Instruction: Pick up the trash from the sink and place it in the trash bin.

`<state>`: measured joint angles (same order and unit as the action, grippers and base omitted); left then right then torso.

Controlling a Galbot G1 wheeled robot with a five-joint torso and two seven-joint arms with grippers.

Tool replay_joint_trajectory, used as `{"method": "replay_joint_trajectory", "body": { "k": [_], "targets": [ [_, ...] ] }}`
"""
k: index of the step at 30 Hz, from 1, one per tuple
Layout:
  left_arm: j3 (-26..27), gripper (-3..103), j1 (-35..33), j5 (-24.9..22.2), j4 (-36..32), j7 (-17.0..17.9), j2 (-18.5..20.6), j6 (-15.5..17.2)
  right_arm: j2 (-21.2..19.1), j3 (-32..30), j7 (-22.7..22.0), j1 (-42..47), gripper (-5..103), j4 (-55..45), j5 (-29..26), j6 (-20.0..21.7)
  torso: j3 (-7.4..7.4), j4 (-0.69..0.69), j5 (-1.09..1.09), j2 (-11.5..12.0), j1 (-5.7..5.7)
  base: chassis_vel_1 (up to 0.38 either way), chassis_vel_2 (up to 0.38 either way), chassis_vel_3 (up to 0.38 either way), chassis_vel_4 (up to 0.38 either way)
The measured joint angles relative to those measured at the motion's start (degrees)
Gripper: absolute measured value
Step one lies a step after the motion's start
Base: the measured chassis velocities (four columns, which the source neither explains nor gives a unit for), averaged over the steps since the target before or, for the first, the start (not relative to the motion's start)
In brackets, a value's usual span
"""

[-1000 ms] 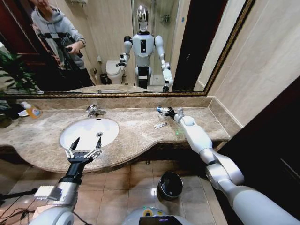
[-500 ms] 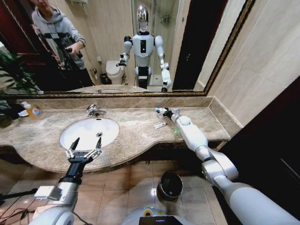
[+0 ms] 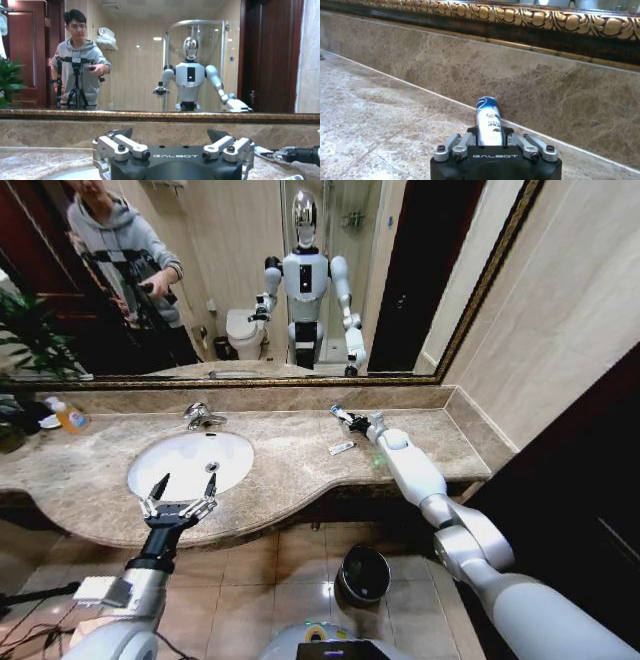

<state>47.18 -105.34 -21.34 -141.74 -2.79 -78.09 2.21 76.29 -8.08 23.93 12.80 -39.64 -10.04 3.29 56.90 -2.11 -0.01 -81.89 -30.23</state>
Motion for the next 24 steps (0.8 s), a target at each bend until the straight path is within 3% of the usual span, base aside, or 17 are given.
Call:
{"method": "replay_joint_trajectory", "body": {
  "k": [8, 15, 19, 23, 24],
  "targets": [
    [0.00, 100, 0.00, 0.00, 0.00, 0.00, 0.00, 0.00, -0.14, 0.19, 0.15, 0.62, 21, -0.92, 0.72, -0.08, 0.00, 0.00, 0.00, 0.00, 0.00, 0.000, 0.000, 0.000, 0.000],
    [0.00, 100, 0.00, 0.00, 0.00, 0.00, 0.00, 0.00, -2.62, -3.50, -1.95, 6.12, 21, -10.53, -0.30, 0.29, 0.00, -0.01, 0.01, 0.00, 0.00, 0.000, 0.000, 0.000, 0.000],
    [0.00, 100, 0.00, 0.00, 0.00, -0.01, 0.00, 0.00, -6.61, -5.52, -5.65, 11.80, 21, -18.59, -4.29, -0.35, 0.01, 0.00, 0.02, 0.00, 0.00, 0.000, 0.000, 0.000, 0.000],
    [0.00, 100, 0.00, 0.00, 0.00, 0.01, 0.00, 0.00, -12.94, -9.86, -9.93, 22.86, 21, -36.88, -13.52, 0.77, 0.00, 0.00, 0.01, 0.00, 0.00, 0.000, 0.000, 0.000, 0.000],
    [0.00, 100, 0.00, 0.00, 0.00, 0.01, 0.00, 0.00, -12.94, -9.86, -9.93, 22.86, 21, -36.88, -13.52, 0.77, 0.00, 0.00, 0.01, 0.00, 0.00, 0.000, 0.000, 0.000, 0.000]
  ]
}}
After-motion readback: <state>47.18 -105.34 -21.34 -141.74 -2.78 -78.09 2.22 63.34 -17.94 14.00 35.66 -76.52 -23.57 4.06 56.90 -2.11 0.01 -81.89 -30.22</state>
